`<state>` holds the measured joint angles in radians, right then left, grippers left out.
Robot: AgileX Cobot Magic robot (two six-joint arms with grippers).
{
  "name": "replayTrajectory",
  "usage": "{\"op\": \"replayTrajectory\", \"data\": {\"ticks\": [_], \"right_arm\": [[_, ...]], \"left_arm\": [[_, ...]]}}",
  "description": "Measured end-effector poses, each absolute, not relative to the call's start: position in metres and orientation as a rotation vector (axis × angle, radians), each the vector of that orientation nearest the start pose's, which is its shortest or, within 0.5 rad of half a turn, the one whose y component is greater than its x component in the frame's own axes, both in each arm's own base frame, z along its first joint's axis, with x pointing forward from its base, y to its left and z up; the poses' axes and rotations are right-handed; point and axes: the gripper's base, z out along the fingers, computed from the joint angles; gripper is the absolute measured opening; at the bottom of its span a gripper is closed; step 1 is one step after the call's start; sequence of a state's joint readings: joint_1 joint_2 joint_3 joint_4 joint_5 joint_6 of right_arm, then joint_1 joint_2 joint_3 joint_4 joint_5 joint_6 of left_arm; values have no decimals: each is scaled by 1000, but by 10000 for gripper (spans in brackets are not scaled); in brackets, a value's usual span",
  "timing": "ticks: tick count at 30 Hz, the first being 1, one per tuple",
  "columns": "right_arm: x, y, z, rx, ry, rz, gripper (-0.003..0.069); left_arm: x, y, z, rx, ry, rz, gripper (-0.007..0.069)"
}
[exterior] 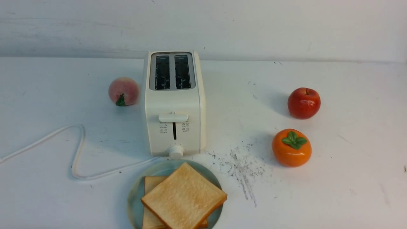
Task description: Take toasted bread from bread machine on white table place on plate.
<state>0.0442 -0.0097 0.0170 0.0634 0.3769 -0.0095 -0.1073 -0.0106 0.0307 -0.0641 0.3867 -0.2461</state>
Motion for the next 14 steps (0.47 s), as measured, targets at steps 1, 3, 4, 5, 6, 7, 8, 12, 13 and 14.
{"op": "replayTrajectory", "data": {"ticks": [1, 3, 4, 5, 6, 7, 8, 12, 13, 14], "right_arm": [[52, 4, 174, -11, 1868, 86, 236], [52, 4, 174, -11, 1868, 86, 237], [52, 4, 174, -11, 1868, 86, 237], [52, 4, 174, -11, 1868, 86, 237], [52, 4, 174, -11, 1868, 86, 238], [52, 4, 174, -11, 1868, 86, 239], [52, 4, 174, -11, 1868, 86, 239], [52, 4, 174, -11, 1868, 86, 239], [52, 4, 174, -11, 1868, 86, 239], [52, 4, 174, -11, 1868, 86, 240]], "left_arm": [[52, -8, 169, -172, 1893, -304, 108], [52, -8, 169, -172, 1893, -304, 109], [52, -8, 169, -172, 1893, -304, 110], [52, -8, 169, -172, 1893, -304, 110], [52, -8, 169, -172, 1893, -304, 110], [52, -8, 169, -172, 1893, -304, 110], [52, -8, 169, -172, 1893, -304, 111], [52, -8, 169, -172, 1893, -304, 111], [52, -8, 169, -172, 1893, -304, 113], [52, -8, 169, -172, 1893, -304, 113]]}}
